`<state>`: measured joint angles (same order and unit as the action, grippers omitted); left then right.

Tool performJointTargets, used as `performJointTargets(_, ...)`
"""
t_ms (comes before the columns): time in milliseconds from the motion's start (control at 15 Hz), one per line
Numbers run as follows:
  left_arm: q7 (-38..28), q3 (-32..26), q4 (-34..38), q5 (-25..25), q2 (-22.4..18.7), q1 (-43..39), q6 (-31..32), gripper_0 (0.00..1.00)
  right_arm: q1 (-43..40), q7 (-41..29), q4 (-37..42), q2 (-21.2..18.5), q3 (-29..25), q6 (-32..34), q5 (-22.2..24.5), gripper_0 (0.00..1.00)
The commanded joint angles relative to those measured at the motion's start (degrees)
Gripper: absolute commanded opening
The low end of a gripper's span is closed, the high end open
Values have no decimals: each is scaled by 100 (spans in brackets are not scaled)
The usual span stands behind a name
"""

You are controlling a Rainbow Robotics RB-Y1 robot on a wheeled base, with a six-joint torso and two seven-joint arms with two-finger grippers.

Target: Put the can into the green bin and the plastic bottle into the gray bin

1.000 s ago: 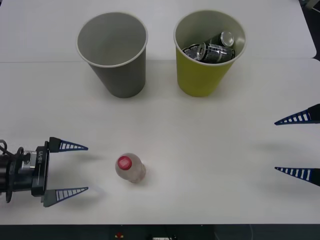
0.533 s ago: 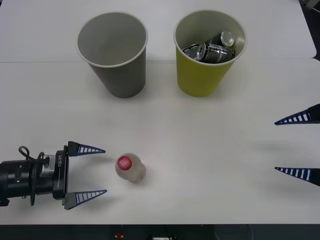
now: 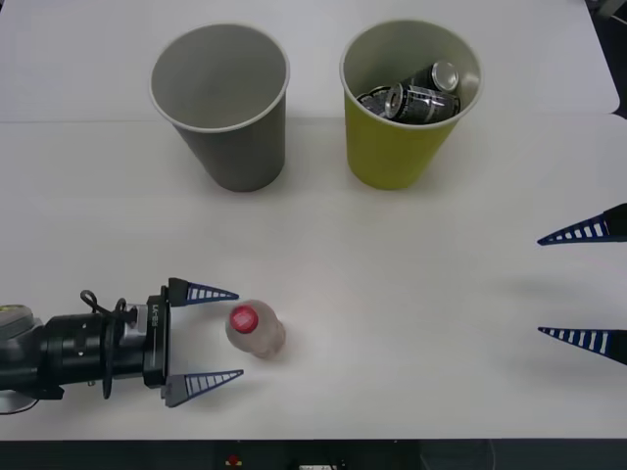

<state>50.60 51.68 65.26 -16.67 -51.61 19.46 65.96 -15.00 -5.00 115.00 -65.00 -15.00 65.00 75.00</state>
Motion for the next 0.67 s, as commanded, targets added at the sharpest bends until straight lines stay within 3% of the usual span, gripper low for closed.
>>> performJointTargets(67,81,27,4,41,195,57,-144,100,0,0,0,0,0,0,0,100)
performJointTargets(533,178,62,-5,33,388,75,-364,100,0,0,0,0,0,0,0,100)
performJointTargets(600,178,62,-5,33,388,75,-364,68,0,0,0,0,0,0,0,100)
performJointTargets(667,178,62,-5,24,388,75,-364,0,0,0,0,0,0,0,0,100)
